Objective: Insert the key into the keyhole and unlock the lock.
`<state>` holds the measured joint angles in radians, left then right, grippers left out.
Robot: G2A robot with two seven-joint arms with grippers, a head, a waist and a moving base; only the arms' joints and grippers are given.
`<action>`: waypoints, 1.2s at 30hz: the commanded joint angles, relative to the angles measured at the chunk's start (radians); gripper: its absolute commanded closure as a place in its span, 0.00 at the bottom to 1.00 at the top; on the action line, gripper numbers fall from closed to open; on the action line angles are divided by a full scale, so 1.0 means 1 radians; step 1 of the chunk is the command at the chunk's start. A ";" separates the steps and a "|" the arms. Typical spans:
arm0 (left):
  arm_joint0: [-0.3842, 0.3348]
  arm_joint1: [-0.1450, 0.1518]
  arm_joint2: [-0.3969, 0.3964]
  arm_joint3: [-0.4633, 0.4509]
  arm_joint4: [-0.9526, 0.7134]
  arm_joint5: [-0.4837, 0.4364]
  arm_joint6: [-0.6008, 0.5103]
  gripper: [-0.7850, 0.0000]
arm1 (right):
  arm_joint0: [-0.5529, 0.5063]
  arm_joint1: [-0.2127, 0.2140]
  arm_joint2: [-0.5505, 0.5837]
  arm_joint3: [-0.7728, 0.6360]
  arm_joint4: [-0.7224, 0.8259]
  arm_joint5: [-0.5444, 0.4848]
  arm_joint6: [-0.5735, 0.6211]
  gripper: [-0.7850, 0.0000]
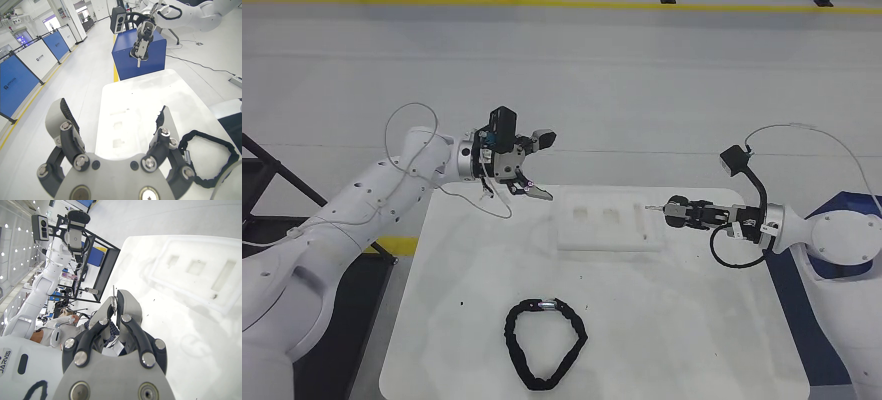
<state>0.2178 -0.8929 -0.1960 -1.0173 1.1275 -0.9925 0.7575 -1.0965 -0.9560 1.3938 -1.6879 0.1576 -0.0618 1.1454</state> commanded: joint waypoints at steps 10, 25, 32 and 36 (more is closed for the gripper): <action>0.169 0.109 -0.078 -0.157 0.118 0.053 -0.007 0.00 | 0.000 0.000 0.000 0.000 0.000 0.000 0.000 1.00; 0.397 0.178 -0.117 -0.351 0.199 0.107 -0.106 0.00 | 0.000 0.000 0.000 0.000 0.000 0.000 0.000 1.00; 0.416 0.153 -0.112 -0.327 0.181 0.028 -0.287 0.00 | 0.000 0.000 0.000 0.000 0.000 0.000 0.000 1.00; 0.417 0.140 -0.106 -0.319 0.213 -0.020 -0.325 0.00 | 0.000 0.000 0.000 0.000 0.000 0.000 0.000 1.00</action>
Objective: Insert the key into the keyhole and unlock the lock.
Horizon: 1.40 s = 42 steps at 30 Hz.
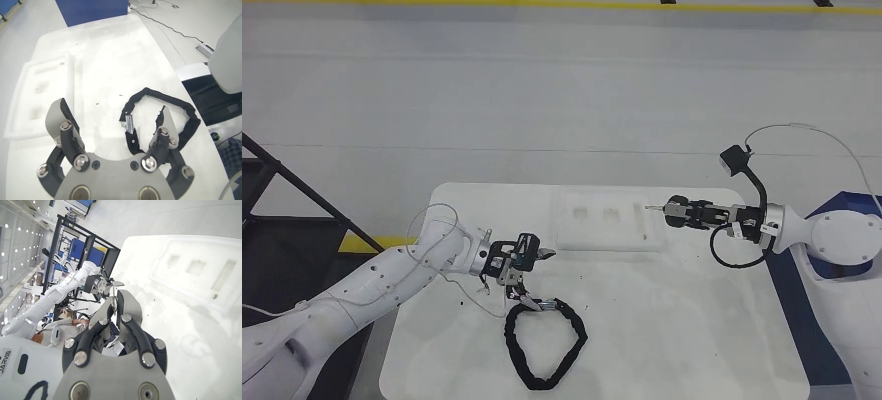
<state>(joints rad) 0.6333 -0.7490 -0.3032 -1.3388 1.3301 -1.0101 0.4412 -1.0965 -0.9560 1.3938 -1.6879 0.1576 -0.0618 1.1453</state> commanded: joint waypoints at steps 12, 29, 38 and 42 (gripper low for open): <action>0.003 -0.015 0.055 0.033 0.000 -0.002 -0.026 0.00 | 0.000 0.000 0.000 0.000 0.000 0.000 0.000 1.00; 0.079 -0.015 0.046 0.038 0.056 0.148 0.057 0.00 | 0.000 0.000 0.000 0.000 0.000 0.000 0.000 1.00; 0.146 -0.020 0.050 0.109 0.250 0.302 0.244 0.00 | 0.000 0.000 0.000 0.000 0.000 0.000 0.000 1.00; 0.153 -0.024 0.044 0.134 0.273 0.298 0.249 0.00 | 0.000 0.000 0.000 0.000 0.000 0.000 0.000 1.00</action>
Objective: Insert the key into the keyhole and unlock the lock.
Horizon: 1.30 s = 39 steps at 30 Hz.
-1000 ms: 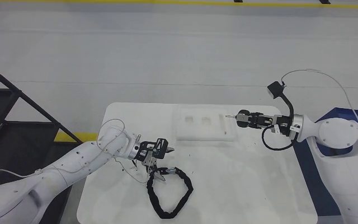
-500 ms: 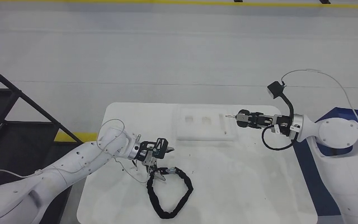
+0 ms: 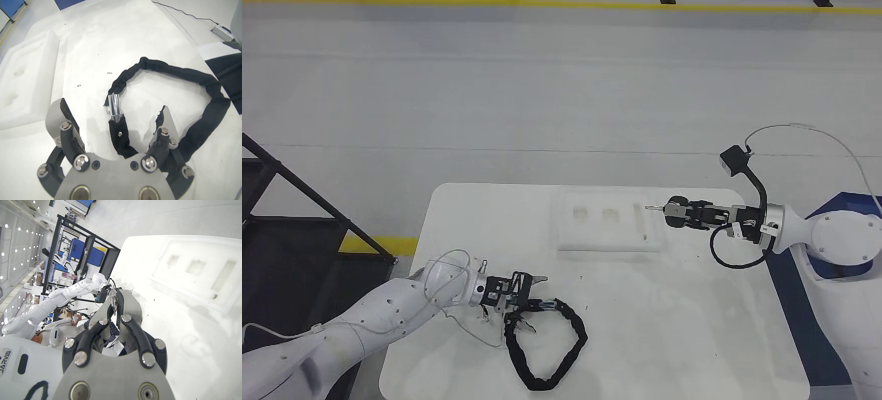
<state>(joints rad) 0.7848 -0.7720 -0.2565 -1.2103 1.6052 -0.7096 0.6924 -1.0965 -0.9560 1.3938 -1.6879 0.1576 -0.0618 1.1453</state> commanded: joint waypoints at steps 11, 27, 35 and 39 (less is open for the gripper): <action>0.032 -0.012 -0.037 -0.034 0.004 -0.008 -0.119 0.00 | 0.000 0.000 0.000 0.000 0.000 0.000 0.000 1.00; 0.077 -0.025 -0.086 -0.048 -0.004 0.004 -0.250 0.60 | 0.000 0.000 0.000 0.000 0.000 0.000 0.000 1.00; 0.088 -0.044 -0.123 -0.025 -0.102 -0.019 -0.275 1.00 | 0.000 0.000 0.000 0.000 0.000 0.000 0.000 1.00; 0.086 -0.047 -0.145 -0.015 -0.133 -0.044 -0.278 1.00 | 0.000 0.000 0.000 0.000 0.000 0.000 0.000 1.00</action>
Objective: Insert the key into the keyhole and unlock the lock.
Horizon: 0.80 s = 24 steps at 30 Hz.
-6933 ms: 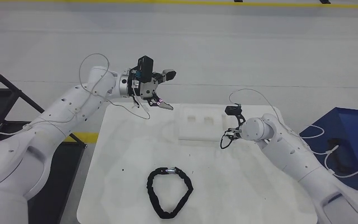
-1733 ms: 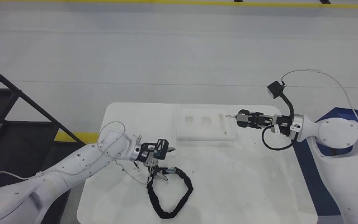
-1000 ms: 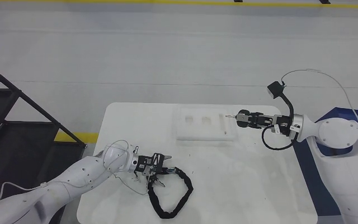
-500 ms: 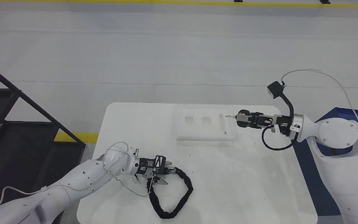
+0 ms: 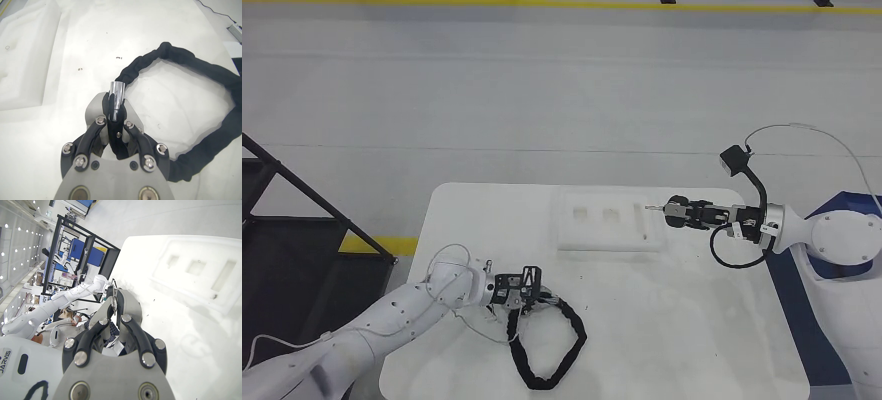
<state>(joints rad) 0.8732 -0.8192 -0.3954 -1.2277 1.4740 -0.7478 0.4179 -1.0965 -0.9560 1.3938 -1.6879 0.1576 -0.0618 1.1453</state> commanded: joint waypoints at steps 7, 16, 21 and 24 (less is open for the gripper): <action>0.001 0.011 -0.064 -0.017 -0.055 -0.067 0.099 1.00 | 0.000 0.000 0.000 0.000 0.000 0.000 0.000 1.00; -0.014 0.008 -0.117 -0.019 -0.036 -0.111 0.337 1.00 | -0.016 0.000 -0.016 -0.019 0.008 0.009 0.019 1.00; -0.044 -0.010 -0.128 -0.015 -0.015 -0.124 0.497 1.00 | -0.021 0.008 -0.027 -0.079 -0.019 0.031 0.098 1.00; -0.063 -0.031 -0.120 -0.022 -0.013 -0.109 0.545 1.00 | -0.024 0.013 -0.026 -0.126 -0.025 0.066 0.133 1.00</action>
<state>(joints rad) 0.8156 -0.8424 -0.5202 -1.2458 1.4653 -0.8684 0.9482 -1.1195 -0.9443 1.3668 -1.7967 0.1366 -0.0084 1.2667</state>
